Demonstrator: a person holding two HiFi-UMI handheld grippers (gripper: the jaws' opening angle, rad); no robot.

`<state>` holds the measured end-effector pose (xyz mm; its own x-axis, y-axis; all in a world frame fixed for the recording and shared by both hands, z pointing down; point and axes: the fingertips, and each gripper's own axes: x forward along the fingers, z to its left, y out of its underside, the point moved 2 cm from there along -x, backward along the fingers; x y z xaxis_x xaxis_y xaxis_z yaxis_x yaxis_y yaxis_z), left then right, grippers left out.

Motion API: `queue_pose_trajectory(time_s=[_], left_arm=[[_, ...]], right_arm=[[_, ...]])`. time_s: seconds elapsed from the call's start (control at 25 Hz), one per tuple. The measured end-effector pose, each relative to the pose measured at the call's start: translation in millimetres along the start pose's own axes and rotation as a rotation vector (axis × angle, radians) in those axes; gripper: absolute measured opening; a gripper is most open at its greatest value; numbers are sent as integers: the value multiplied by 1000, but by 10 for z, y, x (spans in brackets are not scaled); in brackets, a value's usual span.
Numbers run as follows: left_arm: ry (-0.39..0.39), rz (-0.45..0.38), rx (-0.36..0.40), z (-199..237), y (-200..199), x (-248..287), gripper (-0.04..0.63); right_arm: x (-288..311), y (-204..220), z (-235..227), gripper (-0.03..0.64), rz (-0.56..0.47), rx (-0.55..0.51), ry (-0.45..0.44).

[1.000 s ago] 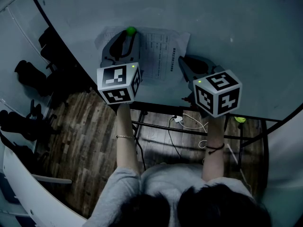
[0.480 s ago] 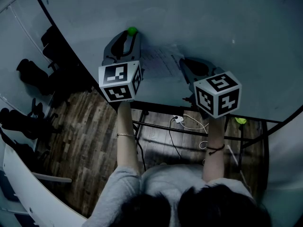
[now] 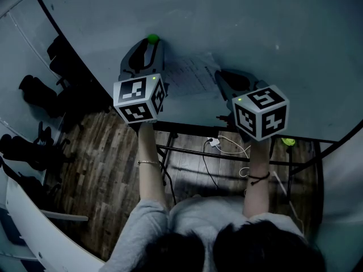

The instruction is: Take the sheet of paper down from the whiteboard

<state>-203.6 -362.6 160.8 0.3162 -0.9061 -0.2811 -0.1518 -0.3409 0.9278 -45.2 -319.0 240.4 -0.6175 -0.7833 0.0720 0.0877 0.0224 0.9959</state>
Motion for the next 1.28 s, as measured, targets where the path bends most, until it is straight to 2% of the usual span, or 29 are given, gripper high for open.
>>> queue_pose_trajectory(time_s=[0.28, 0.52, 0.72, 0.88, 1.28], left_arm=[[-6, 7, -15, -16, 45, -79, 130], [-43, 22, -13, -41, 71, -241, 129], [-86, 72, -19, -41, 202, -472, 129], [-120, 120, 6, -65, 292, -626, 127], [-221, 198, -15, -68, 503, -1132, 89]], right_arm=[[-9, 27, 18, 0, 7, 0, -16], [-52, 76, 14, 0, 2, 3, -35], [-73, 168, 54, 0, 2, -1, -71], [-52, 253, 109, 0, 13, 7, -116], [1, 449, 354, 0, 27, 13, -224]])
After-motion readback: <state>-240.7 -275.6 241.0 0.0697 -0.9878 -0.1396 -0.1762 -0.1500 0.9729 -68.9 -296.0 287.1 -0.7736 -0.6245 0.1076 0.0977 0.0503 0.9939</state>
